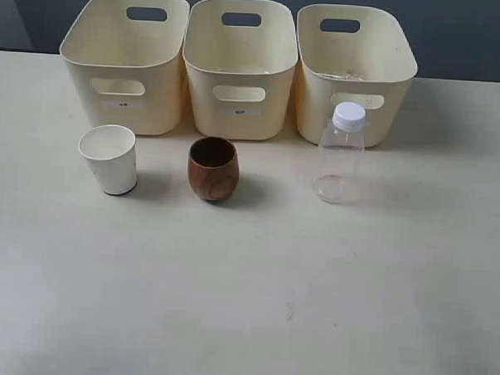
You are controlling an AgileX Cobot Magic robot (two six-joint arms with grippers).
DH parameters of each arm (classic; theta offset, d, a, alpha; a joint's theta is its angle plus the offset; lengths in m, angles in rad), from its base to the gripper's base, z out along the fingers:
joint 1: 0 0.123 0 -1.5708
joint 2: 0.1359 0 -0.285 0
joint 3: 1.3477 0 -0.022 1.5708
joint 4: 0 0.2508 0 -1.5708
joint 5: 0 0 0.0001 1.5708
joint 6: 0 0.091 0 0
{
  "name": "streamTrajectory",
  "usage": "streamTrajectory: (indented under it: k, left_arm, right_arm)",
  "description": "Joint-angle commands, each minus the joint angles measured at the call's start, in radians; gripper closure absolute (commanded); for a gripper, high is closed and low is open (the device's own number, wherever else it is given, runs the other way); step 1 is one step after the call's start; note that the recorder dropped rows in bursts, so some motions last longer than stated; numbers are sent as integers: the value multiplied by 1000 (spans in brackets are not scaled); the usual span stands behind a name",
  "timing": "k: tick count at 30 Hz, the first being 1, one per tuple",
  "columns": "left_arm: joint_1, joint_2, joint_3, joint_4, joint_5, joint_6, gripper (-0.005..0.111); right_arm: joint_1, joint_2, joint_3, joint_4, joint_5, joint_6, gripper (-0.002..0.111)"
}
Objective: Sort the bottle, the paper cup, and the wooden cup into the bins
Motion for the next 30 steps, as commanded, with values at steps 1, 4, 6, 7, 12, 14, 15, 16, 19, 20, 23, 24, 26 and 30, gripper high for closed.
streamTrajectory:
  k: [1,4,6,7,12,14,15,16,19,20,23,24,26,30]
  left_arm:
    - [-3,-5,1,0,-5,-2,107]
    - [-3,-5,1,0,-5,-2,107]
    - [-3,-5,1,0,-5,-2,107]
    - [-3,-5,1,0,-5,-2,107]
    - [-3,-5,1,0,-5,-2,107]
    - [-3,-5,1,0,-5,-2,107]
    - [-3,-5,1,0,-5,-2,107]
    - [-3,-5,1,0,-5,-2,107]
    - [-3,-5,1,0,-5,-2,107]
    - [-3,-5,1,0,-5,-2,107]
    - [-3,-5,1,0,-5,-2,107]
    - [-3,-5,1,0,-5,-2,107]
    - [-3,-5,1,0,-5,-2,107]
    - [-3,-5,1,0,-5,-2,107]
  right_arm:
    - [-4,-6,1,-5,-1,0,108]
    - [-4,-6,1,-5,-1,0,108]
    - [-4,-6,1,-5,-1,0,108]
    - [-4,-6,1,-5,-1,0,108]
    - [-4,-6,1,-5,-1,0,108]
    - [-4,-6,1,-5,-1,0,108]
    - [-4,-6,1,-5,-1,0,108]
    - [-4,-6,1,-5,-1,0,108]
    - [-4,-6,1,-5,-15,0,108]
    - [-4,-6,1,-5,-35,0,108]
    - [-4,-6,1,-3,-164,0,108]
    - [-4,-6,1,17,-222,0,108]
    - [-4,-6,1,68,-324,0,108]
    - [-4,-6,1,133,-471,0,108]
